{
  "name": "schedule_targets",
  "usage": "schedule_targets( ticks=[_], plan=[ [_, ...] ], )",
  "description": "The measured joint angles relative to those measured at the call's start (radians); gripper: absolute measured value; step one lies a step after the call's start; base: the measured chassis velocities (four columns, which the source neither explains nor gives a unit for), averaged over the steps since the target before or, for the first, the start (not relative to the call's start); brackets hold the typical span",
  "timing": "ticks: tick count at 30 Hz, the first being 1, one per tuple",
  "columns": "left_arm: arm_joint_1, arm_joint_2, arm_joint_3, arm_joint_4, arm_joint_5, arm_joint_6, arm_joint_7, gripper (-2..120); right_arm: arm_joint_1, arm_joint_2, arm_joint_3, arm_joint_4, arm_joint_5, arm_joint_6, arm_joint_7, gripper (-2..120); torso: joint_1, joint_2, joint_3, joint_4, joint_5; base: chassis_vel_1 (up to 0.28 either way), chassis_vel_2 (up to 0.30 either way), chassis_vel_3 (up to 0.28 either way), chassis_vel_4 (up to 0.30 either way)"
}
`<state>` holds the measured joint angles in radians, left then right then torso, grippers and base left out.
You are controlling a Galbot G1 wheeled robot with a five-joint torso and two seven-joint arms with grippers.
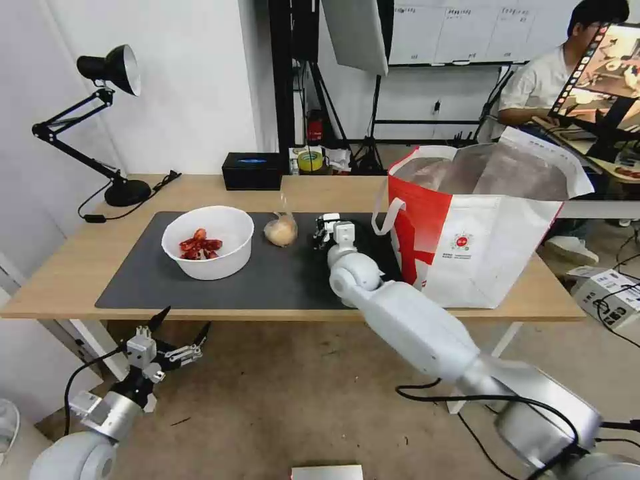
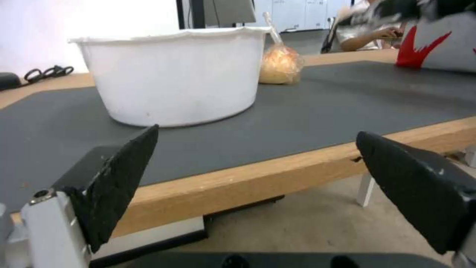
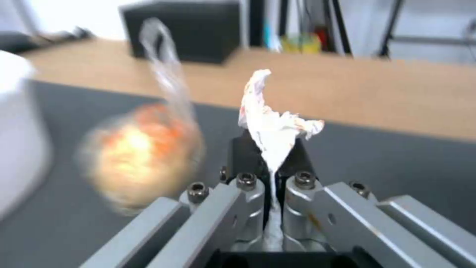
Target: Pick up the trash from the table and place it into the takeout bag.
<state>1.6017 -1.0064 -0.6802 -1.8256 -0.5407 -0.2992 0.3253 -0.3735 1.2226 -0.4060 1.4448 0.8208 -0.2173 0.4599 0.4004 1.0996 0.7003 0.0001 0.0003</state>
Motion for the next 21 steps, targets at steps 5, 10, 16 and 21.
schedule_targets(
  ticks=[5, 10, 16, 21],
  plan=[
    [0.002, -0.002, 0.0, -0.005, 0.0, 0.0, -0.001, 100, -0.066, -0.101, 0.048, 0.19, -0.019, 0.084, -0.046, 0, 0.0, 0.0, 0.0, 0.0001, 0.0, 0.0, 0.0, 0.0, 0.0],
    [0.004, -0.002, 0.002, -0.011, 0.001, 0.0, -0.003, 100, -0.131, -0.186, 0.136, 0.364, -0.03, 0.111, -0.05, 0, 0.0, 0.0, 0.0, -0.0002, 0.0001, 0.0, 0.0, 0.0, 0.0],
    [0.003, -0.01, 0.023, -0.02, 0.01, 0.0, -0.003, 100, -0.165, -0.347, 0.294, 0.532, 0.031, 0.108, -0.026, 0, 0.0, 0.0, 0.0, -0.0003, 0.0, 0.0, 0.0, 0.0, 0.0],
    [0.0, -0.01, 0.032, -0.023, 0.011, 0.0, -0.004, 100, -0.158, -0.417, 0.388, 0.547, 0.105, 0.071, -0.002, 0, 0.0, 0.0, 0.0, -0.0003, 0.0, 0.0, 0.0, 0.0, 0.0]
  ],
)
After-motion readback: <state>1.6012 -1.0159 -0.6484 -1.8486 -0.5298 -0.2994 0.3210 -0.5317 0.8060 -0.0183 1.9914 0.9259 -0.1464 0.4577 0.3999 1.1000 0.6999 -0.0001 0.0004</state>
